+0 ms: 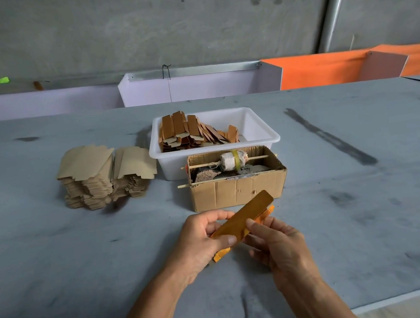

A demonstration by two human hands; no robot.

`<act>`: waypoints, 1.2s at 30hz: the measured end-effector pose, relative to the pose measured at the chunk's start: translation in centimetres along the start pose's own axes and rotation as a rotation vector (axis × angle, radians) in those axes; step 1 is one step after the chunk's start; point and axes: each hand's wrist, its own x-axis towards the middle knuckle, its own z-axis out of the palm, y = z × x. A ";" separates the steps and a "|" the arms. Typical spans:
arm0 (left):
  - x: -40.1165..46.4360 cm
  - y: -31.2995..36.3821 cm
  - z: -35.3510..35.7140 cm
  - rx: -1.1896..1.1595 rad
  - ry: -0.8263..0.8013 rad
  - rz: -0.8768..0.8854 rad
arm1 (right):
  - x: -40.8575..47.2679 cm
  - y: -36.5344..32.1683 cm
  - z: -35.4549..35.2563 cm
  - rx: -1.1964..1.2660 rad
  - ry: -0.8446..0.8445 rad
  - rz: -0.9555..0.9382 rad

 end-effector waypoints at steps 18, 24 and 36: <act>0.1 0.1 1.8 -0.666 0.304 -0.173 | 0.9 -0.8 0.6 0.074 0.158 -0.070; 0.7 0.6 2.8 -0.828 0.305 -0.274 | 0.5 -0.4 1.7 0.065 0.125 -0.022; 2.8 0.2 1.2 -0.757 0.314 -0.130 | 1.8 -2.6 1.0 -0.232 0.033 -0.007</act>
